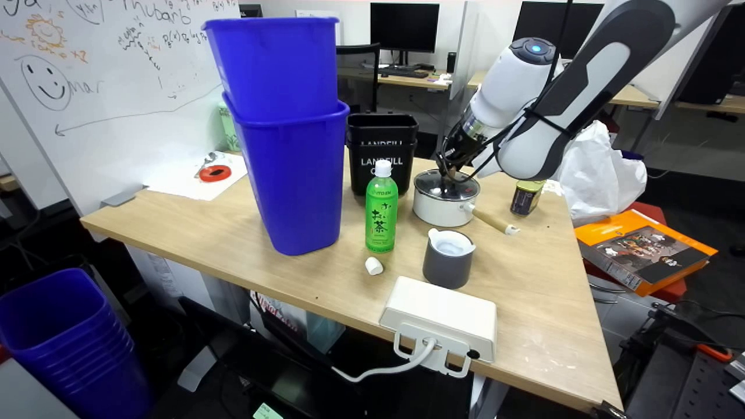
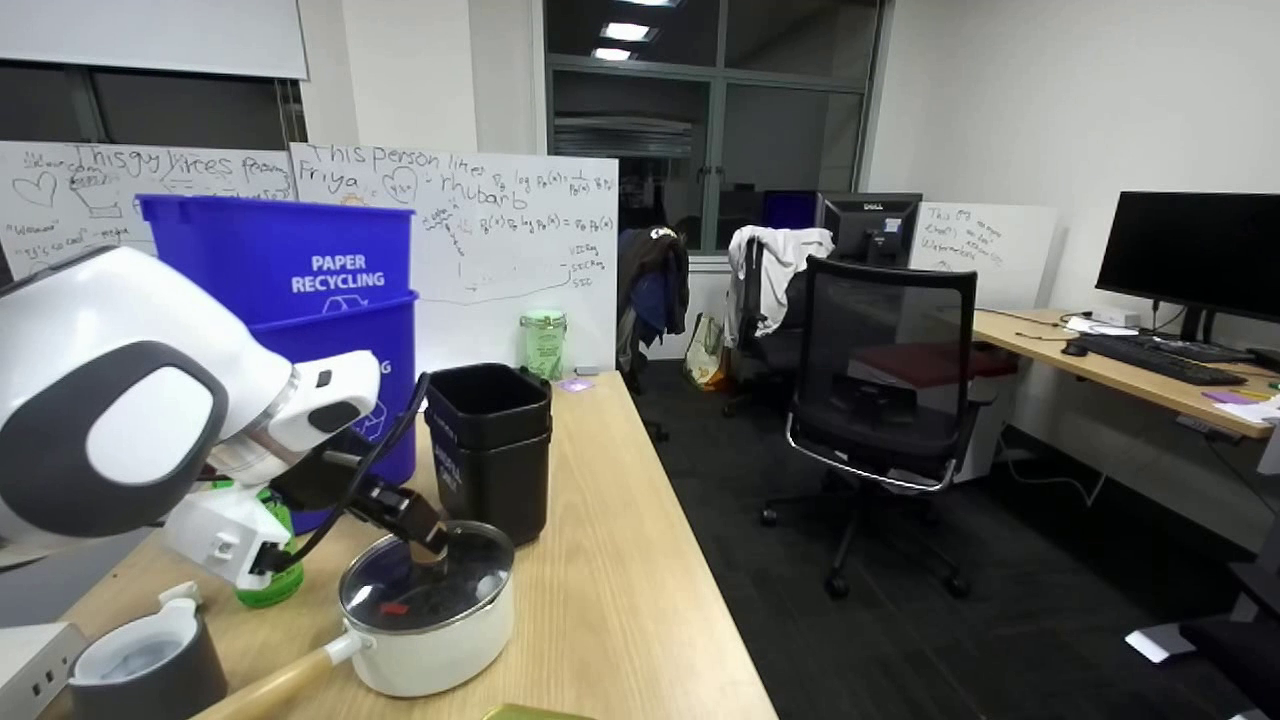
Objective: Uncover the pot
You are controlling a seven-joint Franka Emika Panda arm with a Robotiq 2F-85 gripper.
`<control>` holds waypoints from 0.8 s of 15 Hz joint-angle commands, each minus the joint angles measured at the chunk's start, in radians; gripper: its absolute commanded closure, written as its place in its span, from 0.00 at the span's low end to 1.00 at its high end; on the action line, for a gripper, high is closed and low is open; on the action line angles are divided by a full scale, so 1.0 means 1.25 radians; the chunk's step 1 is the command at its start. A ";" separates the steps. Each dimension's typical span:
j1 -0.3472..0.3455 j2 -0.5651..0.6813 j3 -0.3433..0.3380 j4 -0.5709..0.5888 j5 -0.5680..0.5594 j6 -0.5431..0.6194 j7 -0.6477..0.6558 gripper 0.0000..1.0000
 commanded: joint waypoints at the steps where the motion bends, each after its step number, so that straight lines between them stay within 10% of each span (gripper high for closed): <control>1: 0.011 0.000 -0.011 0.004 0.004 0.002 0.010 0.84; 7: 0.070 -0.066 -0.069 -0.007 -0.039 -0.046 -0.029 0.84; 12: 0.226 -0.148 -0.237 -0.027 -0.100 -0.131 -0.023 0.84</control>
